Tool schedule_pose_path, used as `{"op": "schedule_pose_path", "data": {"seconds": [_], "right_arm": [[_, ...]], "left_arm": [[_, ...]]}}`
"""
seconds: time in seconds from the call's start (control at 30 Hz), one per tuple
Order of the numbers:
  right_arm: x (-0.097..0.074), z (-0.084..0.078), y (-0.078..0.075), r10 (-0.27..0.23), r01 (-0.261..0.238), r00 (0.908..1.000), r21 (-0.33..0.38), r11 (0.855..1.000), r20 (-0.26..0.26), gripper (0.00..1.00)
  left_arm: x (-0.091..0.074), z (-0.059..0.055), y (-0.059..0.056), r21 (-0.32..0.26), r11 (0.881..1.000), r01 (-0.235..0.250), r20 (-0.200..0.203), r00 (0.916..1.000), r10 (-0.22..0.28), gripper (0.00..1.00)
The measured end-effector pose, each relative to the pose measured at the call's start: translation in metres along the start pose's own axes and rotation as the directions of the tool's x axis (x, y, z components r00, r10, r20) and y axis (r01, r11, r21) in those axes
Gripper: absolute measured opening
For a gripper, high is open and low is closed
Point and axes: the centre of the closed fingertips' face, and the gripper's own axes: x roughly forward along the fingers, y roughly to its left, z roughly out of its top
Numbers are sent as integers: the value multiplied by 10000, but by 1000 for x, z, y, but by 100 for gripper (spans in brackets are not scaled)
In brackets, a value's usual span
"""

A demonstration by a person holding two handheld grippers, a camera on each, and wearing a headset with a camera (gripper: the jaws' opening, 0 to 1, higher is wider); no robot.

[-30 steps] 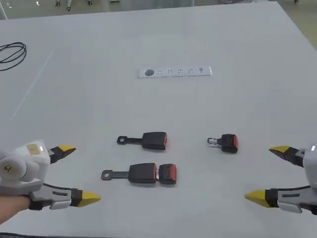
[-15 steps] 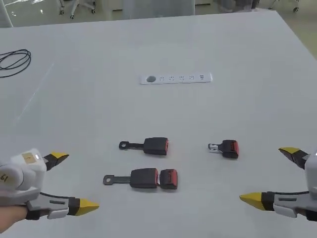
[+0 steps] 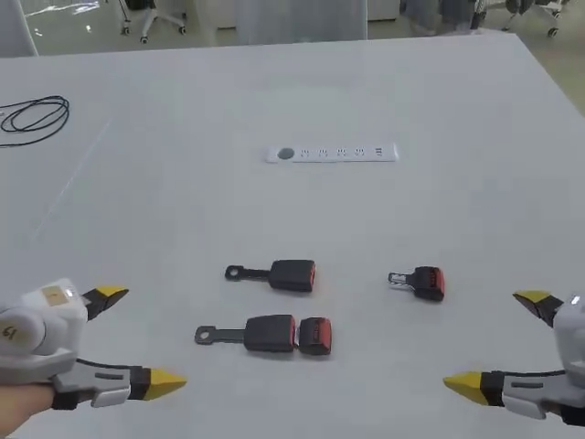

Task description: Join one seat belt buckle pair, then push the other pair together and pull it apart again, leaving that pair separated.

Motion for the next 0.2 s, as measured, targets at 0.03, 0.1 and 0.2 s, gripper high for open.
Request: {"op": "schedule_pose_path", "data": {"seconds": [0.03, 0.1, 0.2], "right_arm": [[-1, 1, 1, -11, 11, 10000, -71, 10000, -19, 96], [0, 0, 2, -12, 11, 10000, -131, 9999, -98, 96], [0, -2, 3, 52, -53, 9999, -97, 9999, -109, 96]], "left_arm": [[0, 0, 0, -77, 10000, -22, 24, 10000, 22, 100], [0, 1, 1, -88, 9999, -70, 85, 9999, 71, 100], [0, 2, -2, -152, 9999, -45, 169, 9998, 48, 100]]}}
